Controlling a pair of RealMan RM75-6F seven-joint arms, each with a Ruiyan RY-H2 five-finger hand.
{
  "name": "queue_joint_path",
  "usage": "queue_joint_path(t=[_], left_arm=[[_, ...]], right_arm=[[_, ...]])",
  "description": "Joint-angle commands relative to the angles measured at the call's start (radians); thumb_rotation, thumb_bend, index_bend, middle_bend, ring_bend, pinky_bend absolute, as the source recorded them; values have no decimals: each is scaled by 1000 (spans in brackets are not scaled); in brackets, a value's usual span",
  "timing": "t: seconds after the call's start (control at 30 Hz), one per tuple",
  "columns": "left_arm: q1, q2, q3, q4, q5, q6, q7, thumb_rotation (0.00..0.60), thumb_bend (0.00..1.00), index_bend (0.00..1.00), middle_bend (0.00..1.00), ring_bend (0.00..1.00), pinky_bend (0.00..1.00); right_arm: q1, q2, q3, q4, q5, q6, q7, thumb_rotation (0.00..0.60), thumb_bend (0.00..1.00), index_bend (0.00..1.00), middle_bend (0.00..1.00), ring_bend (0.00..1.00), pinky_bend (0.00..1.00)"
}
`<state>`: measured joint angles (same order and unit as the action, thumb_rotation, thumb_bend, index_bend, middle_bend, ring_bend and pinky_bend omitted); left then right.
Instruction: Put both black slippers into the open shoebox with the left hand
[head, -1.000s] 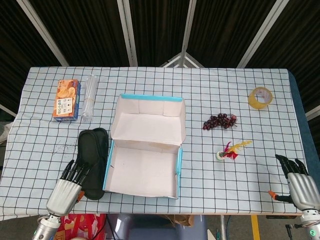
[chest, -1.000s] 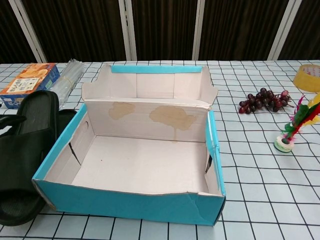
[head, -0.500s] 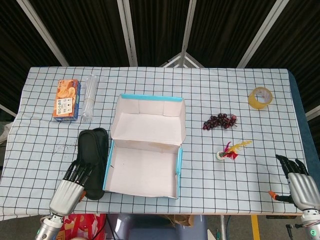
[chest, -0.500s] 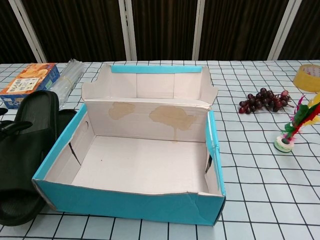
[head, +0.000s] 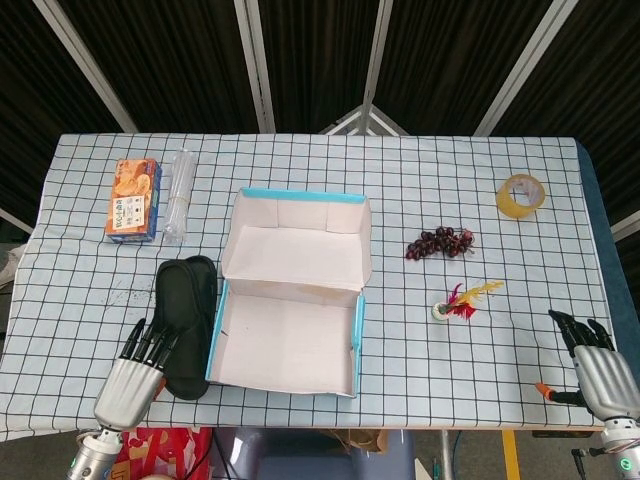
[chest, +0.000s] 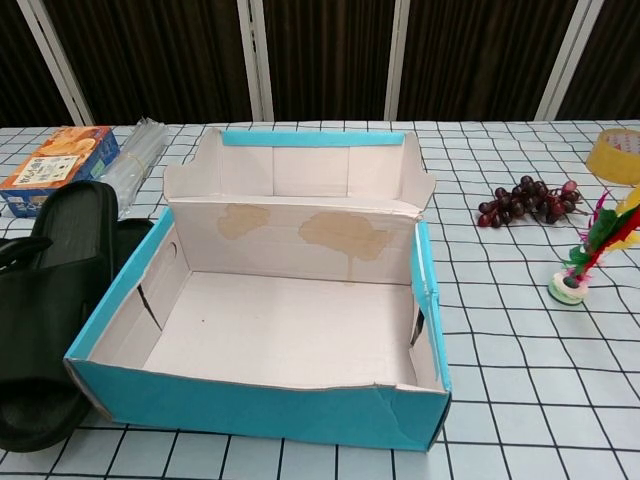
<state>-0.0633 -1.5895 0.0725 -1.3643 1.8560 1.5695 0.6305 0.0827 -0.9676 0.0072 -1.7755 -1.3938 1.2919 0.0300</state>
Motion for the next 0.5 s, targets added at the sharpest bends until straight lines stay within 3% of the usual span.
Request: queue_joint_path(t=[0.03,0.5], left_arm=[[1,-10,-3,24,3,12,-12,600,46,52,175,15,107],[-6,-40,0,69,11,26,-50,600,46,62,197,15,107]], right_arm=[[2,0,0,2,5,-6,2,600,161,73,109,146,36],[13,0,3,7,18,-27,8,600,162,73,110,147,36]])
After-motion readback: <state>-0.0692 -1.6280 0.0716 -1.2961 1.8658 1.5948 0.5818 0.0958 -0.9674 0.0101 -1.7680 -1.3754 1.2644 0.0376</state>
